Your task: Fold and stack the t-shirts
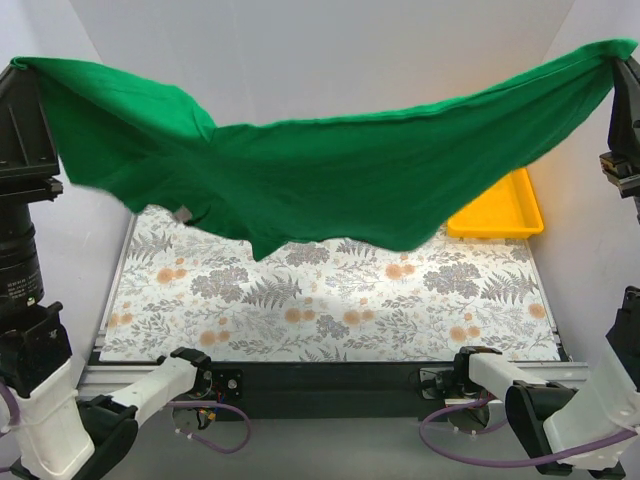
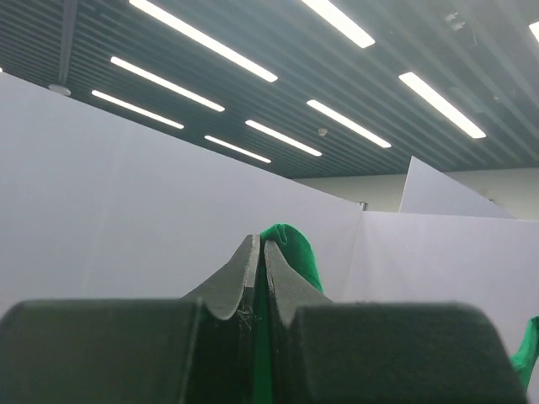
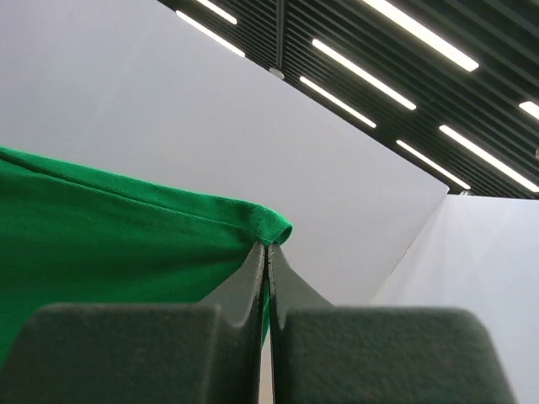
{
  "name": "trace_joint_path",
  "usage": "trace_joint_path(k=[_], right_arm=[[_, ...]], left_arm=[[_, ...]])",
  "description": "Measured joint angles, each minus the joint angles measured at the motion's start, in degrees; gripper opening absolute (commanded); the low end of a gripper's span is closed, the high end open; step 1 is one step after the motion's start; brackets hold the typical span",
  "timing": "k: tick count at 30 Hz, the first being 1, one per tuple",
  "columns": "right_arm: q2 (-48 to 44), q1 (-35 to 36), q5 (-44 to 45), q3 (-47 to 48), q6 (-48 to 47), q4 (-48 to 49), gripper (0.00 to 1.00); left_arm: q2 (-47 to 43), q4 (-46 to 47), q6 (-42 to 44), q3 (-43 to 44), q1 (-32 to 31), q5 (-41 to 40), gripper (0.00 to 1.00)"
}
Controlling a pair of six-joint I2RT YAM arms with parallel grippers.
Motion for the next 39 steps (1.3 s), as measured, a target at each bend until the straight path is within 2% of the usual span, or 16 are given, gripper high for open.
trace_joint_path(k=[4,8,10,14,16,17,19,22,25,27,32,39], right_arm=[[0.22,-0.44,0.20,-2.45,-0.02,1.01,0.01],[2.58,-0.46,-1.25,-13.35,-0.09,1.55,0.01],[3.80,-0.48,-3.17,-26.51,-0.11,3.19,0.01],[10.60,-0.48,-7.04,-47.67,0.15,6.93,0.01],[14.08,-0.48,-9.33,-55.39,0.46,13.18,0.01],[19.26,-0.46,-9.33,-60.83,0.48,13.25,0.01],[27.17,0.00,-10.38,-61.57,0.11,18.58,0.01],[40.06,1.14,-9.88,-56.98,0.17,22.49,0.01],[51.23,2.54,-7.21,-51.28,0.31,23.52,0.01],[55.30,3.08,-5.31,-48.33,0.52,23.54,0.01],[59.47,3.65,-1.88,-41.03,1.64,23.45,0.01],[59.45,3.58,0.24,-38.38,2.25,24.68,0.01]], left_arm=[[0.07,0.74,0.44,-2.27,0.02,-0.48,0.00],[1.46,2.40,1.90,-14.47,0.00,-2.60,0.00],[4.00,5.35,2.89,-27.63,0.00,-4.24,0.00],[14.12,9.73,3.93,-45.05,0.02,-5.31,0.00],[18.18,11.54,3.93,-49.64,0.42,-5.35,0.00],[26.88,13.70,3.67,-53.79,2.32,-5.18,0.00],[35.98,13.81,2.86,-51.89,4.39,-4.76,0.00],[48.83,13.53,1.97,-44.30,6.88,-4.07,0.00],[57.18,10.99,1.29,-39.56,9.01,-3.56,0.00],[61.07,8.94,1.16,-36.15,10.27,-3.26,0.00],[65.16,6.82,0.44,-30.03,12.81,-1.20,0.00],[64.81,6.54,0.04,-29.27,13.92,1.36,0.00]])
